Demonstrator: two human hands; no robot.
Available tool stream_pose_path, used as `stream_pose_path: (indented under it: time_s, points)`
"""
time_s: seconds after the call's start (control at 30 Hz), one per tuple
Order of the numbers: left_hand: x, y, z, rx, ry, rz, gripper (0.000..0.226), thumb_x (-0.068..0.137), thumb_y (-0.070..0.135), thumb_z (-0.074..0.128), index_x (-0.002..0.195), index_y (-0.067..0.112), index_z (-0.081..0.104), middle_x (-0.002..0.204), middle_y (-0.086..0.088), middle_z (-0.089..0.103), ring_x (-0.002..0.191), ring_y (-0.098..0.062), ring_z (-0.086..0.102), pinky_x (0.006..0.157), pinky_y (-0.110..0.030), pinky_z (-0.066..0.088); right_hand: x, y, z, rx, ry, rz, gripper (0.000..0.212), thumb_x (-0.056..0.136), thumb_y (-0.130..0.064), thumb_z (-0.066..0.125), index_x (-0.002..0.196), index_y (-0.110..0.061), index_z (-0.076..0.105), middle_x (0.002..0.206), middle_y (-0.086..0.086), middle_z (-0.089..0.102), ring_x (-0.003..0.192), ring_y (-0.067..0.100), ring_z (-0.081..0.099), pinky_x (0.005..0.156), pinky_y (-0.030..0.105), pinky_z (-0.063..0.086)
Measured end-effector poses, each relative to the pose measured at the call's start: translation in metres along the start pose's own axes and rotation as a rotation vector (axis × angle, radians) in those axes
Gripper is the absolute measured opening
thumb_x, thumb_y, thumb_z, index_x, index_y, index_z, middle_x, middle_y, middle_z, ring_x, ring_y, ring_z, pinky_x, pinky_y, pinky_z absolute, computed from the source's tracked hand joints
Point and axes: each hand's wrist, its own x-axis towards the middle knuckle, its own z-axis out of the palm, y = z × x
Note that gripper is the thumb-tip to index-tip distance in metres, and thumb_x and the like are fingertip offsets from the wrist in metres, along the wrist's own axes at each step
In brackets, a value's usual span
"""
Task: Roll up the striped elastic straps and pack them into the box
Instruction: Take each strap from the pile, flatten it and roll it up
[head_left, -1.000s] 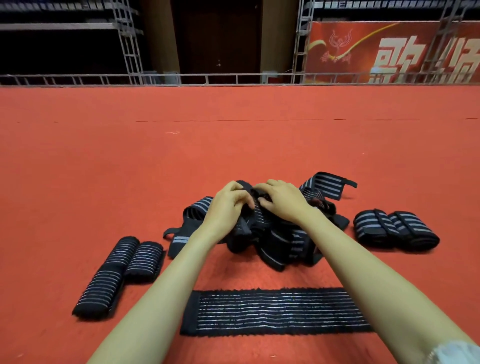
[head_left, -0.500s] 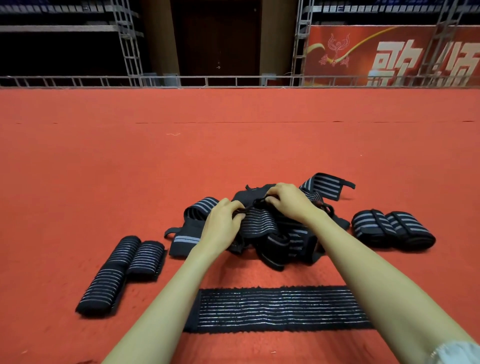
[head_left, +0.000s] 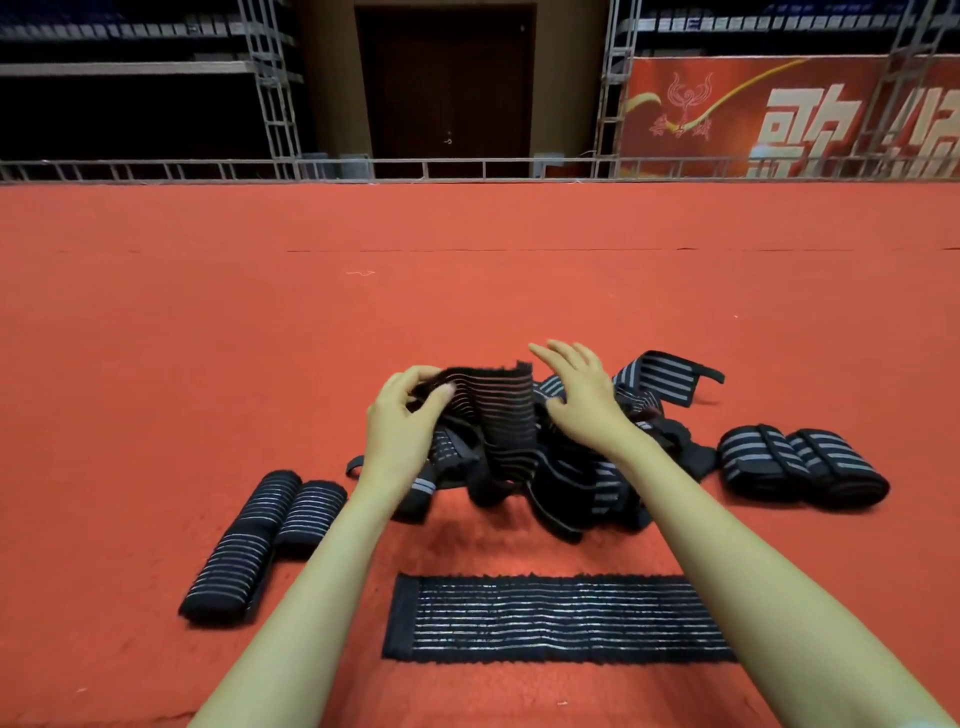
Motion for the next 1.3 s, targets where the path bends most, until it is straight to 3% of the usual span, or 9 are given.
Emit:
stream_pose_path:
  time_s: [0.1, 0.23, 0.43, 0.63, 0.83, 0.93, 1.03, 1.2, 1.3]
  points:
    - [-0.001, 0.006, -0.008, -0.001, -0.074, -0.003, 0.023, 0.086, 0.015, 0.065, 0.081, 0.038, 0.063, 0.094, 0.0, 0.066, 0.085, -0.003, 0.058, 0.078, -0.018, 0.043, -0.02, -0.035, -0.017, 0.471, -0.116, -0.174, 0.069, 0.083, 0.008, 0.045, 0.141, -0.03, 0.04, 0.147, -0.008, 0.039, 0.125, -0.008, 0.037, 0.105, 0.014, 0.027]
    - [-0.008, 0.013, -0.013, -0.027, -0.141, -0.08, 0.009, 0.082, 0.021, 0.068, 0.08, 0.03, 0.068, 0.085, 0.004, 0.069, 0.083, -0.017, 0.063, 0.079, -0.033, 0.048, -0.043, -0.058, -0.028, 0.808, -0.226, -0.092, 0.024, 0.097, -0.014, 0.05, 0.118, -0.014, 0.062, 0.117, -0.002, 0.065, 0.107, 0.004, 0.06, 0.095, 0.021, 0.045]
    - [-0.034, 0.025, -0.008, -0.108, -0.239, -0.199, 0.011, 0.08, 0.02, 0.074, 0.087, 0.025, 0.067, 0.086, 0.003, 0.068, 0.079, -0.012, 0.06, 0.079, -0.032, 0.051, -0.075, -0.039, -0.023, 0.58, -0.263, -0.022, 0.027, 0.084, -0.028, 0.073, 0.095, -0.005, 0.063, 0.087, 0.004, 0.066, 0.081, 0.013, 0.063, 0.084, 0.042, 0.051]
    - [-0.06, 0.035, -0.014, -0.334, -0.391, -0.322, 0.06, 0.069, 0.006, 0.08, 0.119, 0.024, 0.053, 0.119, 0.003, 0.052, 0.097, -0.01, 0.062, 0.071, -0.016, 0.051, -0.103, -0.016, -0.057, 0.678, -0.037, 0.077, 0.01, 0.088, -0.018, 0.068, 0.083, -0.011, 0.062, 0.073, -0.009, 0.066, 0.071, 0.004, 0.061, 0.068, 0.021, 0.048]
    - [-0.079, 0.018, -0.016, -0.281, -0.333, -0.425, 0.041, 0.074, 0.001, 0.076, 0.107, 0.02, 0.062, 0.113, -0.007, 0.062, 0.108, -0.015, 0.056, 0.091, -0.023, 0.046, -0.119, 0.025, -0.074, 0.504, 0.141, 0.251, 0.002, 0.087, -0.02, 0.067, 0.087, -0.019, 0.065, 0.086, 0.001, 0.07, 0.084, 0.018, 0.065, 0.071, 0.03, 0.047]
    - [-0.084, 0.011, -0.016, -0.339, -0.272, -0.506, 0.036, 0.079, 0.002, 0.071, 0.112, 0.009, 0.059, 0.1, -0.009, 0.063, 0.076, -0.006, 0.062, 0.061, -0.013, 0.045, -0.129, 0.034, -0.077, 0.465, 0.148, 0.294, 0.011, 0.087, -0.02, 0.068, 0.08, -0.026, 0.063, 0.084, -0.003, 0.069, 0.084, 0.019, 0.066, 0.075, 0.034, 0.049]
    - [-0.087, 0.008, -0.016, -0.38, -0.198, -0.51, 0.024, 0.084, 0.005, 0.067, 0.107, 0.003, 0.061, 0.081, -0.001, 0.062, 0.054, 0.001, 0.056, 0.052, -0.013, 0.043, -0.134, 0.036, -0.076, 0.38, 0.114, 0.297, 0.014, 0.088, -0.022, 0.066, 0.077, -0.025, 0.059, 0.081, -0.001, 0.067, 0.079, 0.017, 0.062, 0.068, 0.032, 0.045]
    - [-0.091, -0.004, -0.018, -0.447, 0.044, -0.597, 0.014, 0.087, 0.01, 0.064, 0.098, 0.008, 0.056, 0.097, -0.01, 0.063, 0.077, -0.015, 0.06, 0.071, -0.027, 0.05, -0.138, 0.041, -0.08, 0.202, 0.114, 0.303, 0.024, 0.089, -0.024, 0.065, 0.07, -0.028, 0.052, 0.071, -0.008, 0.059, 0.069, 0.011, 0.054, 0.056, 0.02, 0.036]
    - [-0.099, -0.013, -0.025, -0.282, 0.084, -0.579, 0.023, 0.085, 0.013, 0.067, 0.105, 0.009, 0.056, 0.1, -0.007, 0.063, 0.08, -0.014, 0.058, 0.072, -0.027, 0.044, -0.143, 0.05, -0.08, 0.134, 0.078, 0.301, 0.016, 0.087, -0.03, 0.067, 0.077, -0.02, 0.06, 0.075, -0.003, 0.062, 0.076, 0.016, 0.058, 0.062, 0.03, 0.04]
